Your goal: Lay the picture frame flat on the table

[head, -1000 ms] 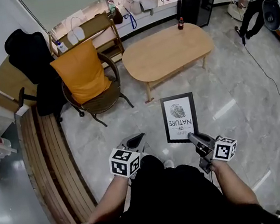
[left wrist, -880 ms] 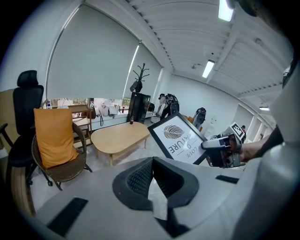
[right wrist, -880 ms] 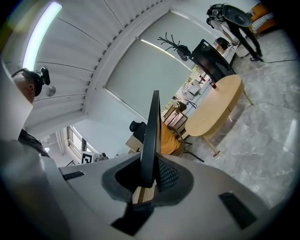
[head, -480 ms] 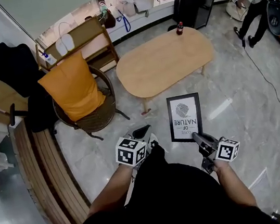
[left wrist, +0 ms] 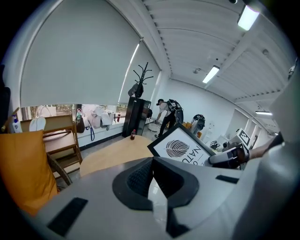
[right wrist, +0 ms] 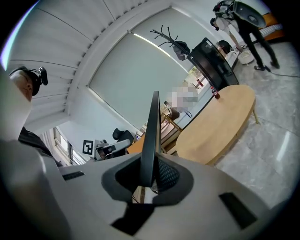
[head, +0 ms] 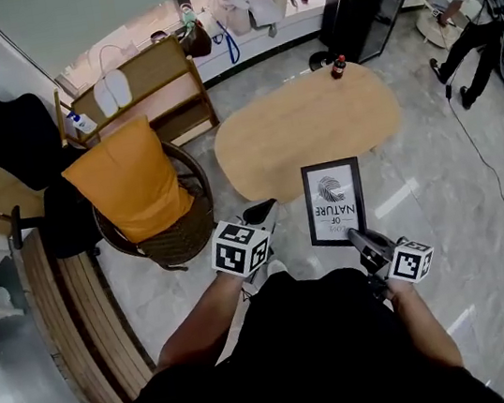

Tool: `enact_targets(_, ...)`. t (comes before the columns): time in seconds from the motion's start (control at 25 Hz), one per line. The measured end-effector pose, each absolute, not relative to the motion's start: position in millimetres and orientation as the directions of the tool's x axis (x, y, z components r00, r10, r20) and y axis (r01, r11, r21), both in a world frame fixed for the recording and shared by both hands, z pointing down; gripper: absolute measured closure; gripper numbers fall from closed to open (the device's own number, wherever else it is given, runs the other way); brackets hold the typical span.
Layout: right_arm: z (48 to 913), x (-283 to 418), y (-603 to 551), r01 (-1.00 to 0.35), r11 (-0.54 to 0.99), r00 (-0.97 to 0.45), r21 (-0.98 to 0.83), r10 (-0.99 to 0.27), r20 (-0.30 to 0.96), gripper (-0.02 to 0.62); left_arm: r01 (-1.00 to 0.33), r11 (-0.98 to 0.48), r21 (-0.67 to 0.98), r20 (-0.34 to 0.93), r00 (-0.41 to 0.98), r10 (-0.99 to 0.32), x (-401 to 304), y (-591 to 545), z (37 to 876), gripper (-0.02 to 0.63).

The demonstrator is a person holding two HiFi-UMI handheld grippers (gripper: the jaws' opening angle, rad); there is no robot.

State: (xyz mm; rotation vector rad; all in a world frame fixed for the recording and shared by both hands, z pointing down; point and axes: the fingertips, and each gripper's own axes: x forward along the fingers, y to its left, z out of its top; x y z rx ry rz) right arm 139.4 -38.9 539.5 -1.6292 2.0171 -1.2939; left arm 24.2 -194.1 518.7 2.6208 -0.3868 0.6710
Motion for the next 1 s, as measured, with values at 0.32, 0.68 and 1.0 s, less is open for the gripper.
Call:
enact_targets(0.32, 588, 192, -118, -0.636, -0.092, -0.385, -0.766, -0.823, 0.418, 0.561, -0.439, -0.834, 0.335, 0.564, 0.802, -0.195, 20, -236, 550, 0.601)
enact_targets(0.68, 706, 271, -254, -0.641, -0.100, -0.531, -0.761, -0.659, 0.533, 0.560, -0.626, -0.696, 0.352, 0.629, 0.709, -0.319, 35, -285, 576, 0.601)
enact_targets(1.0, 842, 329, -379, -0.641, -0.191, -0.575, -0.743, -0.523, 0.630, 0.560, -0.804, -0.502, 0.317, 0.698, 0.557, -0.451, 69, -357, 602, 0.601)
